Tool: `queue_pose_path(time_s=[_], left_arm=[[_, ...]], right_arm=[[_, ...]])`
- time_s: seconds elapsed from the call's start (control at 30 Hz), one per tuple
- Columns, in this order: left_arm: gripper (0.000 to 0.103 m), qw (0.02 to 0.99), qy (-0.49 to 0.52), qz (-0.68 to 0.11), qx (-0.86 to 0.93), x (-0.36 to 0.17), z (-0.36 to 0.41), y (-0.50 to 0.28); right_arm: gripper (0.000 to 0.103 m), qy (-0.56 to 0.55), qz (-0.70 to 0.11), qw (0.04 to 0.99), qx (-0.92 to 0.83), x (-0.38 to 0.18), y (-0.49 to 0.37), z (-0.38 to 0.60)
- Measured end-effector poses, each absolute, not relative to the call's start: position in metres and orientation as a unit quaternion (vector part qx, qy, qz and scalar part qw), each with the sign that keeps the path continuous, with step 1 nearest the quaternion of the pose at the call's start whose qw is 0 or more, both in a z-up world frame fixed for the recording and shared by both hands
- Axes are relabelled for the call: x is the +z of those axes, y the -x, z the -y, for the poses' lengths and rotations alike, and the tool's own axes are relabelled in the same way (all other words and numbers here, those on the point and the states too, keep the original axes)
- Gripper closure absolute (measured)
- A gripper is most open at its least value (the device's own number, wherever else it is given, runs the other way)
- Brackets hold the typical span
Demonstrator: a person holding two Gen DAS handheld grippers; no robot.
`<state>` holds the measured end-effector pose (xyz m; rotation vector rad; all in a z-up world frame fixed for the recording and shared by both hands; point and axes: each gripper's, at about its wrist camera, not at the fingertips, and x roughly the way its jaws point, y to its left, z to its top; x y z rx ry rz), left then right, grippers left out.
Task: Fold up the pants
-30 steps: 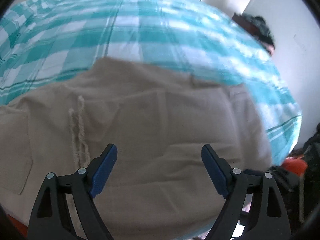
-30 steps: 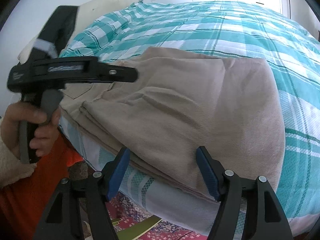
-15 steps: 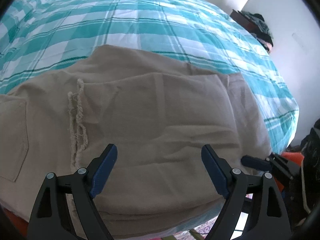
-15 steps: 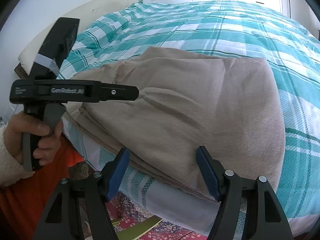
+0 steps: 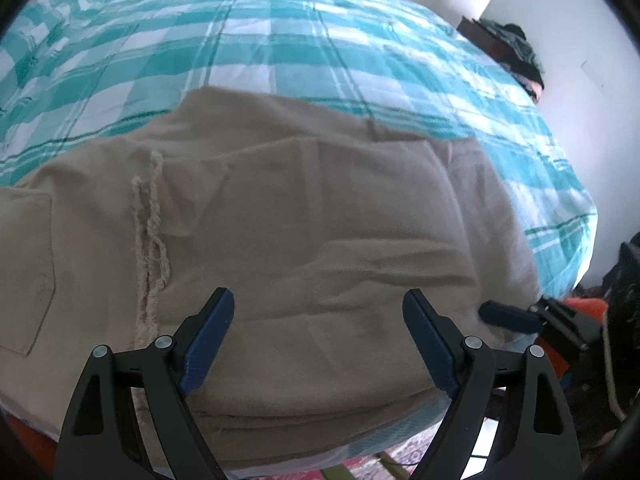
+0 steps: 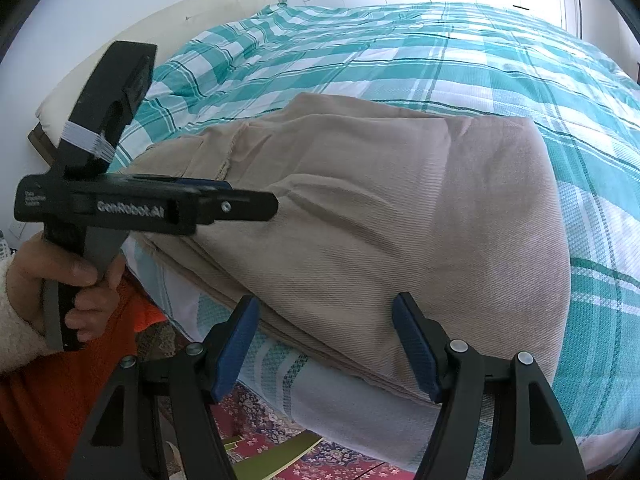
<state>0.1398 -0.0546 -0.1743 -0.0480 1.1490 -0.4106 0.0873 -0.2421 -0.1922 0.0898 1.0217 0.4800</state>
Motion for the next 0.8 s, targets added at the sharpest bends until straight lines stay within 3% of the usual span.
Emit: queue_pose_path(time_s=[0.8], left_arm=[[0.011,0.816,-0.021,-0.542,-0.200,-0.195,0.063,-0.136]], right_arm=[[0.033,-0.037,-0.484,0.844,0.228,-0.192,-0.087,0.240]])
